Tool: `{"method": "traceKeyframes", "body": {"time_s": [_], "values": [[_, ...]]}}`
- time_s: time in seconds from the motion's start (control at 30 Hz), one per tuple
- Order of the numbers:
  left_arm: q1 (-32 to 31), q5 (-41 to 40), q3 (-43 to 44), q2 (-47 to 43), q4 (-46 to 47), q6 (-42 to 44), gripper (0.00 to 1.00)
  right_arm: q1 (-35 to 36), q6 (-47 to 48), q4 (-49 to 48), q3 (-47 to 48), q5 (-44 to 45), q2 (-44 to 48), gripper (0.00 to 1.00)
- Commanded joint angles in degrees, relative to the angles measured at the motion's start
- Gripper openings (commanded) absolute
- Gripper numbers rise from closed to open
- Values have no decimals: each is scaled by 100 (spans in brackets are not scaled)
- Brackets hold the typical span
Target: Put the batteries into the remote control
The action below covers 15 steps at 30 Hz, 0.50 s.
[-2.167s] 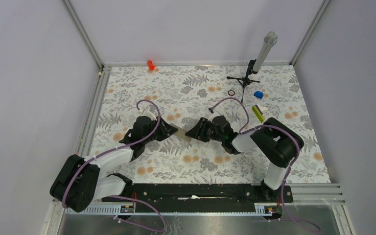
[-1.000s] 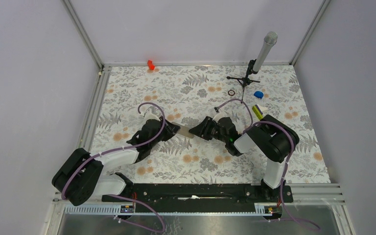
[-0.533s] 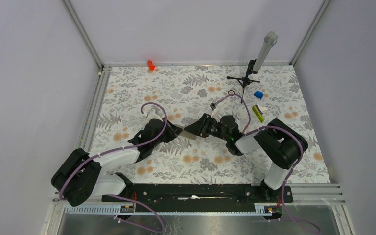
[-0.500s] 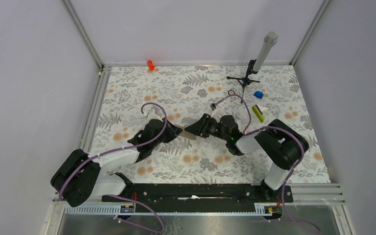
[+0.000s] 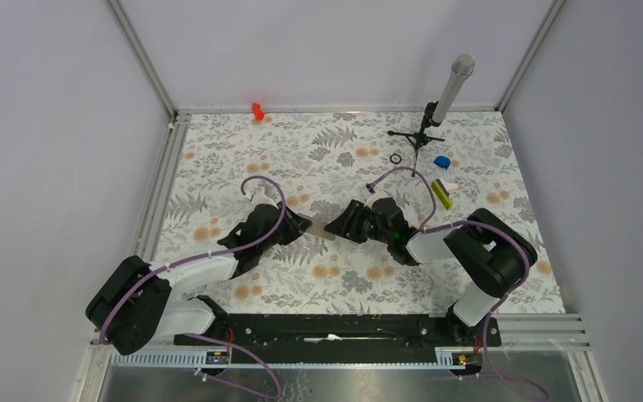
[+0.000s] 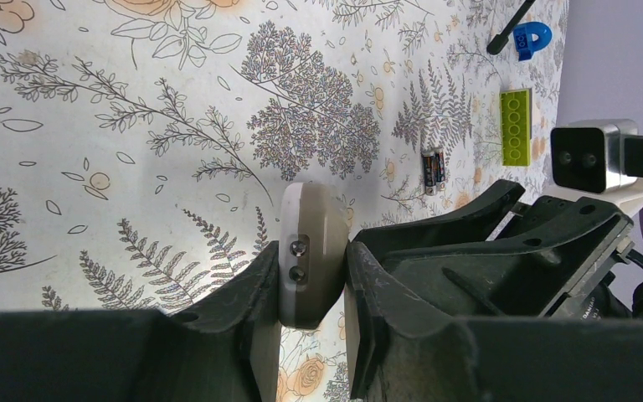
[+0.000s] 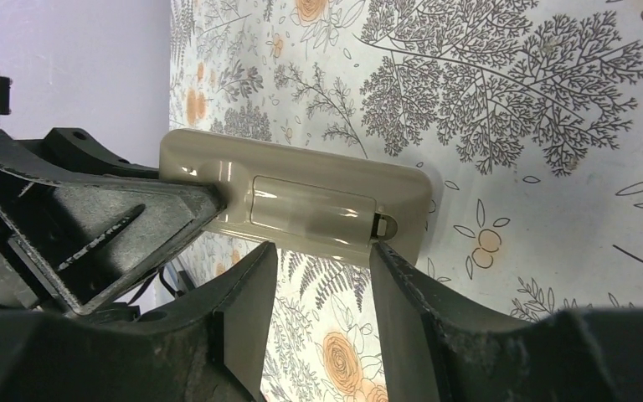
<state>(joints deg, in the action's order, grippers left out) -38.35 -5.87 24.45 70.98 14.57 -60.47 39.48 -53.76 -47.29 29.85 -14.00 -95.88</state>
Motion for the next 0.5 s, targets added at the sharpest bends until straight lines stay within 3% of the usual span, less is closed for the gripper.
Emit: {"method": "traceKeyframes", "body": {"time_s": [0.0,0.47], "values": [[-36,-151,-274,285,-1605,510,0,11,135,-3,210,170,-96,53],[-35,-99,-274,254,-1613,536,0,11,154,-458,287,96,-493,50]]}}
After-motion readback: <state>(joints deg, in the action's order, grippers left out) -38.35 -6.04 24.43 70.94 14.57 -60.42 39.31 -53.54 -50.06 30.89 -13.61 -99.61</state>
